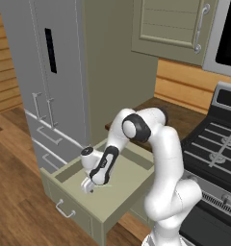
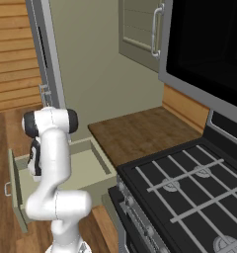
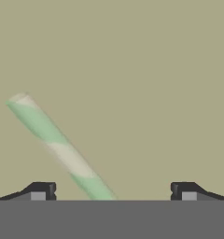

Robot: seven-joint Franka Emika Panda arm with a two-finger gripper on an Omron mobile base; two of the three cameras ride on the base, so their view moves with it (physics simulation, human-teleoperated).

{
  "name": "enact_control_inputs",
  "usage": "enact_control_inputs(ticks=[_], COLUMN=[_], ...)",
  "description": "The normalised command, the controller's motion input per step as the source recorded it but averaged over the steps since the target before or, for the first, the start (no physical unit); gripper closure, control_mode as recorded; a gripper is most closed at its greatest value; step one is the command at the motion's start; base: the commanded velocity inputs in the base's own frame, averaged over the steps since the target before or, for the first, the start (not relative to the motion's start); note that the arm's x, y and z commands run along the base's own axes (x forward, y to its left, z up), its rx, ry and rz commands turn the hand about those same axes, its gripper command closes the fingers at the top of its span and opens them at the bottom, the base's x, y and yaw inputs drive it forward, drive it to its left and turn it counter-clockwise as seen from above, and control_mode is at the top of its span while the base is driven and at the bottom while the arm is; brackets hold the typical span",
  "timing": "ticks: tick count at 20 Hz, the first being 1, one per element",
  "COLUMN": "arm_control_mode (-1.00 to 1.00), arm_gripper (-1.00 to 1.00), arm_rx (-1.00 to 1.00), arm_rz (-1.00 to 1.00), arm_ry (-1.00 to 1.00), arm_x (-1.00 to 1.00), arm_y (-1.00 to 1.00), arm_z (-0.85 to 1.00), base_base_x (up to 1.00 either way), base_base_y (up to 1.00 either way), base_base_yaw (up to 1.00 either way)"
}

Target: Take a straw from the drawer in front and place it inside the glass cup on the dining counter.

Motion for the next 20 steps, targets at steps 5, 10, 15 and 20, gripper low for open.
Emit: enact_control_inputs(ticks=[5,10,15,20], arm_control_mode=[-1.0,-1.0,-1.0,-1.0], arm_gripper=[-1.0,-1.0,-1.0,-1.0], arm_rx=[0.0,-0.01,-0.04,-0.01], arm_rz=[0.07,0.08,0.11,0.12], arm_ry=[0.0,0.0,0.0,0.01], arm_x=[0.1,0.1,0.03,0.0], arm_y=[0.08,0.05,0.04,0.01], arm_z=[-0.33,-0.35,-0.49,-0.56], base_base_x=[0.0,0.0,0.0,0.0], base_base_y=[0.0,0.0,0.0,0.0], base_base_yaw=[0.0,0.0,0.0,0.0])
